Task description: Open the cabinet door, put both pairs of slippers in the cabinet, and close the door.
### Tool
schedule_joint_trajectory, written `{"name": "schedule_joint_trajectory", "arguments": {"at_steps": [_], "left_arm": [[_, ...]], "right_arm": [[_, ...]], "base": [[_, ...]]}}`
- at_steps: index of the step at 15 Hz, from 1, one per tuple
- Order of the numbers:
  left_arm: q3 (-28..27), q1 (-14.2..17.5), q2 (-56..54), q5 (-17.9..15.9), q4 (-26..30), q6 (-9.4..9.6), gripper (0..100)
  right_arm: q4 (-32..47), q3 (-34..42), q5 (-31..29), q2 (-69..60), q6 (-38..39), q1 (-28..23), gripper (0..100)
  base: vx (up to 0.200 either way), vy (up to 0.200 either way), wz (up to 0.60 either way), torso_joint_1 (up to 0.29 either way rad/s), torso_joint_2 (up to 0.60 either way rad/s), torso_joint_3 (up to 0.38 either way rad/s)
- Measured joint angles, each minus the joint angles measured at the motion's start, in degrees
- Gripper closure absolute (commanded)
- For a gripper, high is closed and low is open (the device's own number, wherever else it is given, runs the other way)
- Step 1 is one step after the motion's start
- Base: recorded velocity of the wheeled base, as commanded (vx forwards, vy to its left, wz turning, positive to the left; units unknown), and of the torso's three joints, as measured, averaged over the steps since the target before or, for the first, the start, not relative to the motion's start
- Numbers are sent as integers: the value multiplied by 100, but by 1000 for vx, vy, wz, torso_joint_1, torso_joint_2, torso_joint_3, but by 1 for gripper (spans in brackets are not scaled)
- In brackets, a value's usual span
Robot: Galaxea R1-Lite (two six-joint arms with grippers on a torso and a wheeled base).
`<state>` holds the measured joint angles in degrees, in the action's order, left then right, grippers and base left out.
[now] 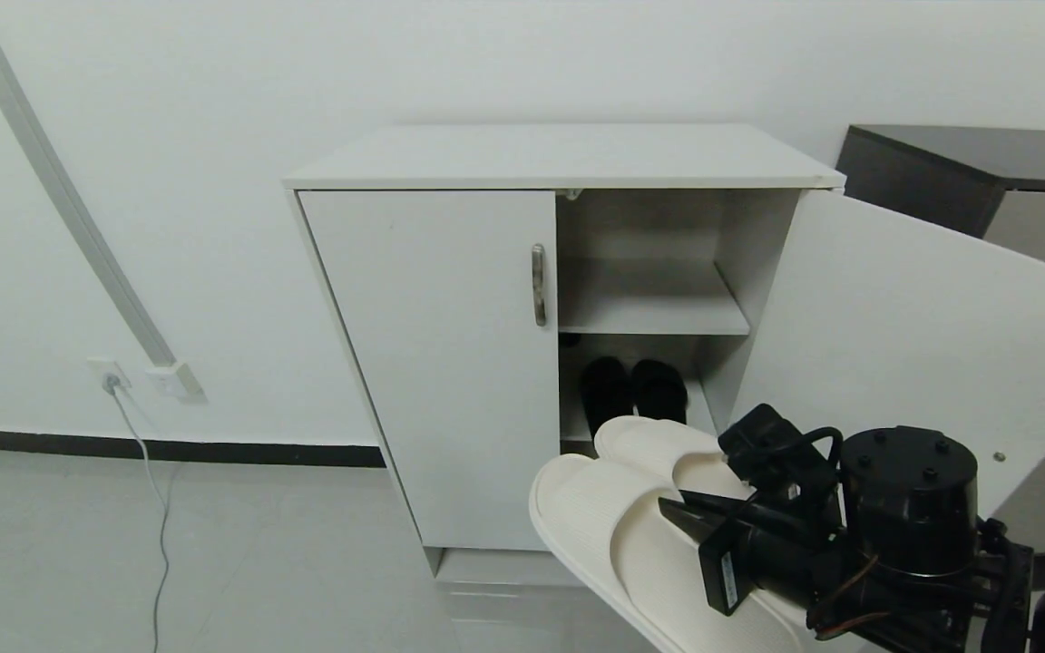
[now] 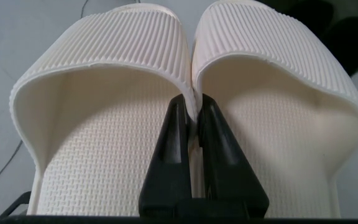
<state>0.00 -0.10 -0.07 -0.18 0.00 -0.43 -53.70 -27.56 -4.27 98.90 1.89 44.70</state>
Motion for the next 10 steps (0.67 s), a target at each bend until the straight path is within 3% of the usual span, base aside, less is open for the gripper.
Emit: {"name": "schedule_joint_trajectory", "arguments": {"at_steps": [6, 10], "left_arm": [[0, 0, 0, 5, 2, 2, 100], [0, 0, 0, 9, 0, 0, 100]], "right_arm": [[-293, -9, -112, 187, -1, 0, 100], [-709, -11, -288, 297, -1, 0, 100]], "base": [[0, 0, 0, -43, 430, 390], [0, 0, 0, 1, 96, 91]]}}
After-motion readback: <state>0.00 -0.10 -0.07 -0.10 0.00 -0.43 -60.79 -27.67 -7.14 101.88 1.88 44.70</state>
